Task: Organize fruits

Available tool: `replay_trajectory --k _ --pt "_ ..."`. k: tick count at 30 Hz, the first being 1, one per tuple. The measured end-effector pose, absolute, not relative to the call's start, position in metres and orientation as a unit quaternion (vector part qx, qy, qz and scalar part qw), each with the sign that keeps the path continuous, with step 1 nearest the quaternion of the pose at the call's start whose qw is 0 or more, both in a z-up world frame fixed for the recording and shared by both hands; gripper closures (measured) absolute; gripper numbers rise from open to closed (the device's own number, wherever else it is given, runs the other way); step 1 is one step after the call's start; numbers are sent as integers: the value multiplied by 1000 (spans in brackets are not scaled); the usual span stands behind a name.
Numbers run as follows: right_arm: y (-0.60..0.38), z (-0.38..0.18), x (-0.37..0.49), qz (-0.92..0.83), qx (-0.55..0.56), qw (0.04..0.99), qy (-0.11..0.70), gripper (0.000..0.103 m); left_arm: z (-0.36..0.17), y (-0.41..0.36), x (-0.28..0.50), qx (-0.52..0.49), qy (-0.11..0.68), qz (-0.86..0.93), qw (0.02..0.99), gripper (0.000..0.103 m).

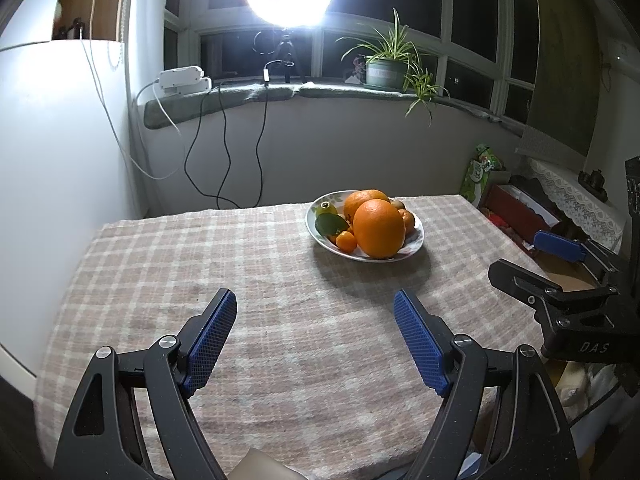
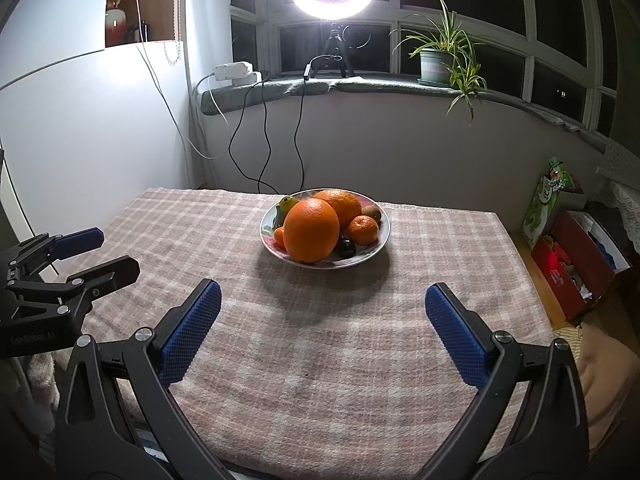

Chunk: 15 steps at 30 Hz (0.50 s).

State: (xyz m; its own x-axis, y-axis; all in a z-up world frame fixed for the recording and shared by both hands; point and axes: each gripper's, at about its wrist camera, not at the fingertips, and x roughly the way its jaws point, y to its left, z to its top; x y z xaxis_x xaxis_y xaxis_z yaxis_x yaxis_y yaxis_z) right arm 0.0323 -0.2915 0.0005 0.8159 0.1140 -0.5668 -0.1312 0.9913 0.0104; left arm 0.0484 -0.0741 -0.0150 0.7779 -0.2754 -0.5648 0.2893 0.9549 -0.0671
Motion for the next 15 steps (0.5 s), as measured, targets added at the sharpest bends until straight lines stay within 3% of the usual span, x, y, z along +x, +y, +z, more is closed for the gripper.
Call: replay_trajectory --k 15 --pt "-298 -12 38 64 -7 949 309 0 -19 -75 53 12 300 -149 942 22"
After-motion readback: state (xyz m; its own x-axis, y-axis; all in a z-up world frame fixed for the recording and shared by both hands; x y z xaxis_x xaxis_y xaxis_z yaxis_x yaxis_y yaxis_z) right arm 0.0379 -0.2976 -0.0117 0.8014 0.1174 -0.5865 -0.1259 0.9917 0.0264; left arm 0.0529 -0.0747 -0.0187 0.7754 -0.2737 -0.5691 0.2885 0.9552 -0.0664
